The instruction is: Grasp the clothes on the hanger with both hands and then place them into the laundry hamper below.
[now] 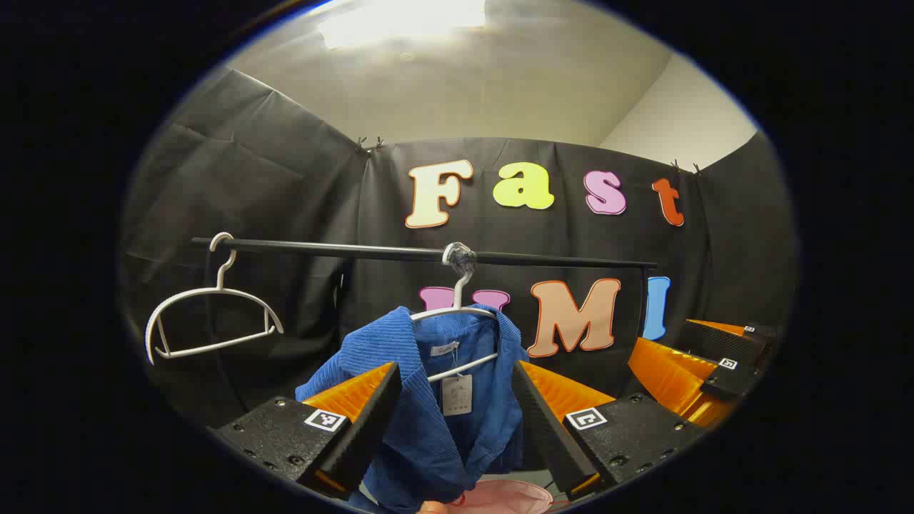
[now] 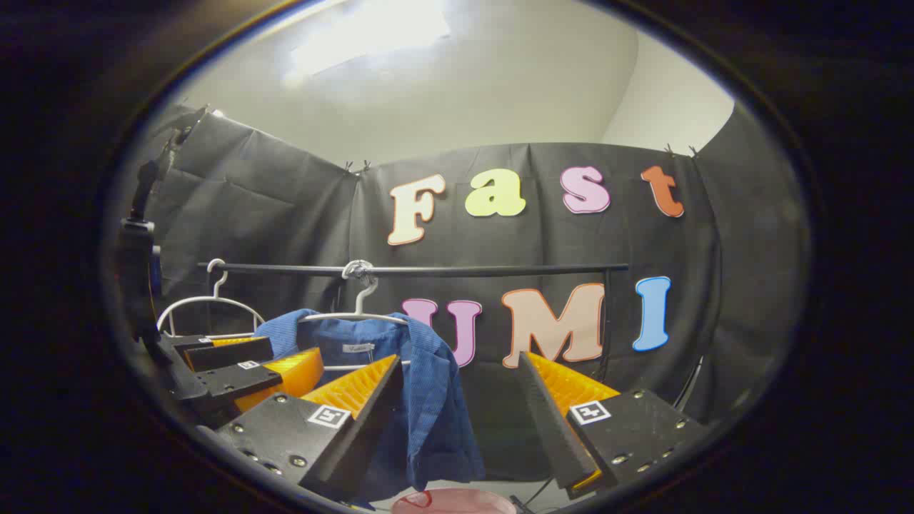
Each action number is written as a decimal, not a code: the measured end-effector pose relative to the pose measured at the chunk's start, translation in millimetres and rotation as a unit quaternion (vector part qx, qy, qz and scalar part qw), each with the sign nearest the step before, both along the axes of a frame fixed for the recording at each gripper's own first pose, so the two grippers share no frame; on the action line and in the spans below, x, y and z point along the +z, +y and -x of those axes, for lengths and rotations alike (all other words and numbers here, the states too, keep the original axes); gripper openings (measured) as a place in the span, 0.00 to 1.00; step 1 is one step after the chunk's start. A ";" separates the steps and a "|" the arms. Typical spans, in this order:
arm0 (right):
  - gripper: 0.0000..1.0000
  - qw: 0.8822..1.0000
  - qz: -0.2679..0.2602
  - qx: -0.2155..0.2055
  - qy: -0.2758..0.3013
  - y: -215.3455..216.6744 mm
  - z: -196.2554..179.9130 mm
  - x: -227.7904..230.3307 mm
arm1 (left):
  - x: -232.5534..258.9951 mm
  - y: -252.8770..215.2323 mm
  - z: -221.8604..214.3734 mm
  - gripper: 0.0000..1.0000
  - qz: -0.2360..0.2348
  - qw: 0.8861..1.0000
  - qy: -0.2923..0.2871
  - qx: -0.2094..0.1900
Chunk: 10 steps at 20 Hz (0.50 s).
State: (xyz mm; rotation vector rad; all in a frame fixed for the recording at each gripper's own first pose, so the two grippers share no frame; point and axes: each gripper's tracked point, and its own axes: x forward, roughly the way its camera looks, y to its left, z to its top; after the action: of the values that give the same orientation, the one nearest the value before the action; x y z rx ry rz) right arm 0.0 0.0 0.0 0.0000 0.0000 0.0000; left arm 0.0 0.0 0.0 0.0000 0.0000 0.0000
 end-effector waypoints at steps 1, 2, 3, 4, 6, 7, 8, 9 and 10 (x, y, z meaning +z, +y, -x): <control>0.93 1.000 0.001 0.000 0.001 0.8 2.2 0.0 | -1.1 0.8 1.0 0.96 -0.003 1.000 0.002 0.001; 0.93 1.000 0.001 0.000 0.002 0.3 2.9 0.3 | -1.3 0.2 1.8 0.96 -0.005 1.000 0.005 0.001; 0.93 1.000 0.001 0.000 0.002 0.4 3.2 0.1 | -1.9 0.4 2.2 0.96 -0.007 1.000 0.005 0.001; 0.95 1.000 0.001 -0.001 0.004 -0.1 3.4 0.8 | -1.8 0.9 2.9 0.96 -0.008 1.000 0.006 0.003; 0.95 1.000 0.002 0.000 0.005 0.8 4.2 1.0 | -1.6 1.3 3.4 0.96 -0.008 1.000 0.005 0.004; 0.95 1.000 0.002 0.000 0.006 1.3 5.7 1.1 | -2.3 1.9 4.5 0.96 -0.009 1.000 0.006 0.005; 0.93 1.000 0.001 0.001 0.008 1.9 5.7 0.1 | -3.1 2.0 5.1 0.94 -0.009 1.000 0.008 0.006; 0.96 1.000 0.000 0.001 0.008 2.3 4.9 -0.8 | -3.6 3.5 5.1 0.96 -0.010 1.000 0.010 0.009; 0.96 1.000 0.001 0.002 0.010 1.7 4.5 -0.4 | -4.9 5.4 6.1 0.96 -0.009 1.000 0.011 0.011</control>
State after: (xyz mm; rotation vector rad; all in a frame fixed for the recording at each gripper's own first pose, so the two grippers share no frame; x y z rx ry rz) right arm -4.5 1.7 -0.4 -0.0017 0.0193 0.0035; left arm -6.1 5.4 -4.9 0.0188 0.0210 0.0213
